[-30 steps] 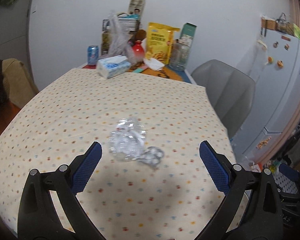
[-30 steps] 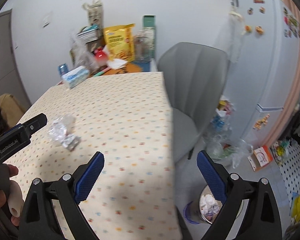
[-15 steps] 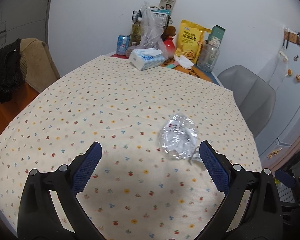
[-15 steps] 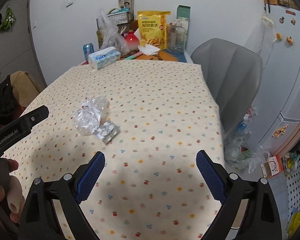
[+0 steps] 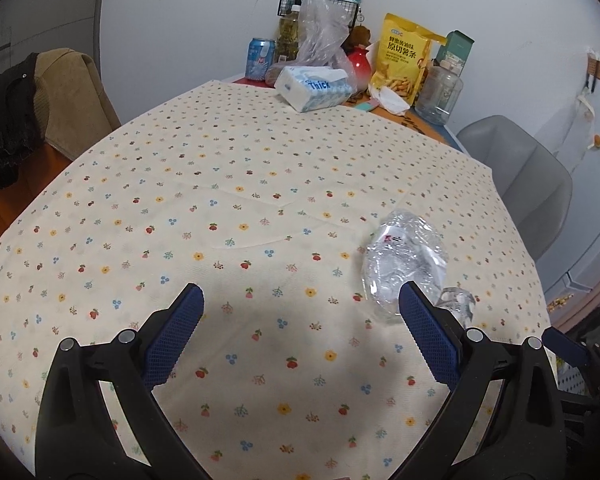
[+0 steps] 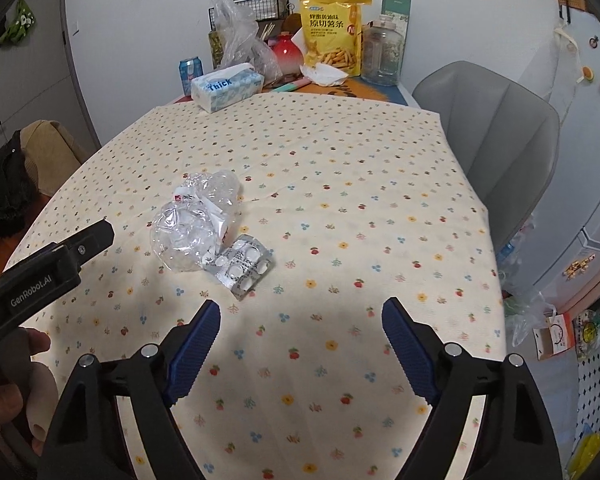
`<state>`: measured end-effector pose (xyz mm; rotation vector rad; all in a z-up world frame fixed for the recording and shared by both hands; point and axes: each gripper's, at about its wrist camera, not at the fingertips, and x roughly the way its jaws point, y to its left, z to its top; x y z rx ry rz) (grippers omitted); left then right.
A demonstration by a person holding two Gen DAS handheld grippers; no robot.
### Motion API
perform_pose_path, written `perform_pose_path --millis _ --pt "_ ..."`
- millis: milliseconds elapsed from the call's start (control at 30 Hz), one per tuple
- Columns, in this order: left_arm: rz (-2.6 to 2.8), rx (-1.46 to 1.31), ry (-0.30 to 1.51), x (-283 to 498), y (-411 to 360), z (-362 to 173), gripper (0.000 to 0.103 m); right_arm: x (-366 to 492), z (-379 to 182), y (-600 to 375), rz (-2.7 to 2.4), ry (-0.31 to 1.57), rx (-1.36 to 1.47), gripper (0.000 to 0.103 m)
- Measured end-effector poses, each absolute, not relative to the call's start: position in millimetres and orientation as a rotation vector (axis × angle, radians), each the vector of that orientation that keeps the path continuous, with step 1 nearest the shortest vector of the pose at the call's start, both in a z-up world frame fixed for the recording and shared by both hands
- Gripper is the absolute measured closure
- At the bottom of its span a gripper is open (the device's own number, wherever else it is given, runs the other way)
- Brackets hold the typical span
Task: Collect trash
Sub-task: 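Grasp the clear plastic bag with the left gripper while the right grasps the blister pack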
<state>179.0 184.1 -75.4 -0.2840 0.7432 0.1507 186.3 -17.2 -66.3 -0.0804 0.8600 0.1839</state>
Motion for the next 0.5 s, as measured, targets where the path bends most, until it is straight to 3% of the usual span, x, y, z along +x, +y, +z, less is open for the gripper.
perform_pose_path --millis 433,500 --pt "0.172 -0.266 0.785 207.5 195.9 -82.9 0.006 226.8 -88.0 12.8 0.257 0.918 -0.070 0.024" --pt "0.175 -0.260 0.790 210.3 194.4 -83.7 0.006 231.4 -90.4 15.8 0.272 0.922 -0.065 0.030"
